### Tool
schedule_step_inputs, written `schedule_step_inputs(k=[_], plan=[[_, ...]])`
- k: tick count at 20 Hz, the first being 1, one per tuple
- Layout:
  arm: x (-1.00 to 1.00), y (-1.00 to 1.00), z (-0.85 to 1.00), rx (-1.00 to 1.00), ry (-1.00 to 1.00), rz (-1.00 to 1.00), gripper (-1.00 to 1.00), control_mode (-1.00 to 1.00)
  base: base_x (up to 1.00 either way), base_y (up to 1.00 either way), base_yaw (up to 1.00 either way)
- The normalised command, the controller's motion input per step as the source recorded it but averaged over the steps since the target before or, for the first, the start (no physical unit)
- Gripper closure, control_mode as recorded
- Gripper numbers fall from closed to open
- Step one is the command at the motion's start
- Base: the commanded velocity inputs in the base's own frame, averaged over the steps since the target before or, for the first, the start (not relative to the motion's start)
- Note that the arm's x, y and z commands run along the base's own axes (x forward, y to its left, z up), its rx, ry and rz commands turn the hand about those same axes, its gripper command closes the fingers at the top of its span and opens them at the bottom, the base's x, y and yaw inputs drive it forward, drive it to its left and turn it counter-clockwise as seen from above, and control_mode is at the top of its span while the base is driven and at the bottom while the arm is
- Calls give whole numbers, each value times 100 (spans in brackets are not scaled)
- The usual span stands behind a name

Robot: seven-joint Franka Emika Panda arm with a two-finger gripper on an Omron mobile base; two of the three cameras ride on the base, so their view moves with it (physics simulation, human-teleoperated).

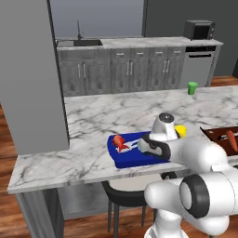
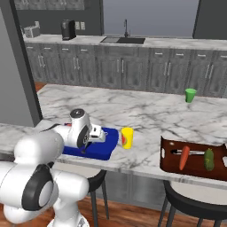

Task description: Gather the cucumber and carrot from the fridge and place them on a tray on the dining counter. Then gather the fishs from the fridge and place them on the other tray.

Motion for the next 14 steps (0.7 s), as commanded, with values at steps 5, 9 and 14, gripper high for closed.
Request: schedule_step_inputs(k=[5,9,14], plan=[[14,0,-19,0,2,0,100,-100,0,0,0],[14,0,-7,0,1,0,100,-100,0,0,0],[24,0,-2,0,4,0,100,-100,0,0,0]])
